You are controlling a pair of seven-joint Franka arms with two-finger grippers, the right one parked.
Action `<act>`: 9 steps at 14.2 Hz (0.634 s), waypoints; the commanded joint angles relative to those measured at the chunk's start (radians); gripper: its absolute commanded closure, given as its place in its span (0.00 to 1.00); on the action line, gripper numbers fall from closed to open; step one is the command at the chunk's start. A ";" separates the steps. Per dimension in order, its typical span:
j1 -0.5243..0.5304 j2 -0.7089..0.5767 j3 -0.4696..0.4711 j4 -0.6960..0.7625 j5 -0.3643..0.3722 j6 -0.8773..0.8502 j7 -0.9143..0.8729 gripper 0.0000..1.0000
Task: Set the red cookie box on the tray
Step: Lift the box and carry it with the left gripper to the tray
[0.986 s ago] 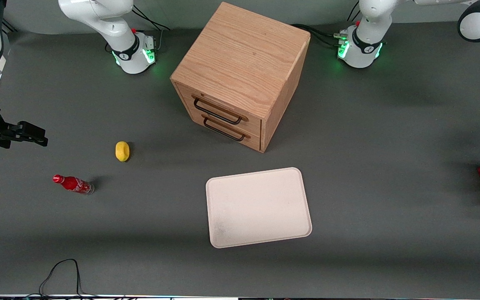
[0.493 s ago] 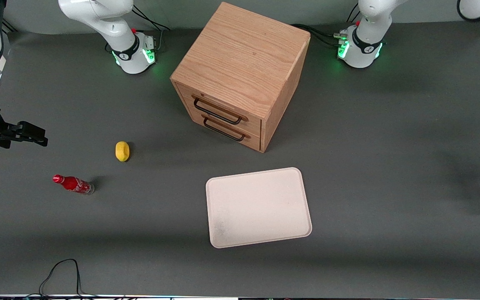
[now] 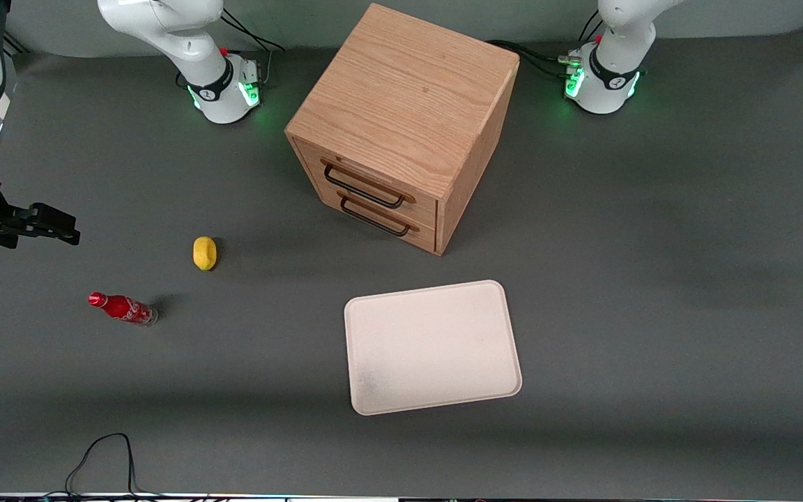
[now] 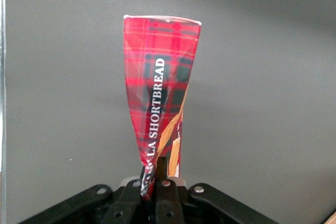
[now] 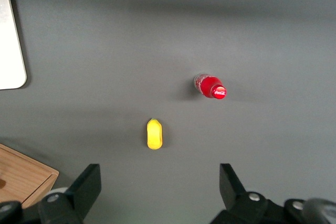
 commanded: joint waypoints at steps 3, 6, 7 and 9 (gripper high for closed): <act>-0.152 -0.050 0.006 -0.049 0.026 -0.045 -0.149 1.00; -0.348 -0.047 0.005 -0.050 0.028 -0.030 -0.326 1.00; -0.410 -0.037 0.005 -0.049 0.015 -0.019 -0.372 1.00; -0.531 -0.005 0.000 -0.049 0.012 0.031 -0.495 1.00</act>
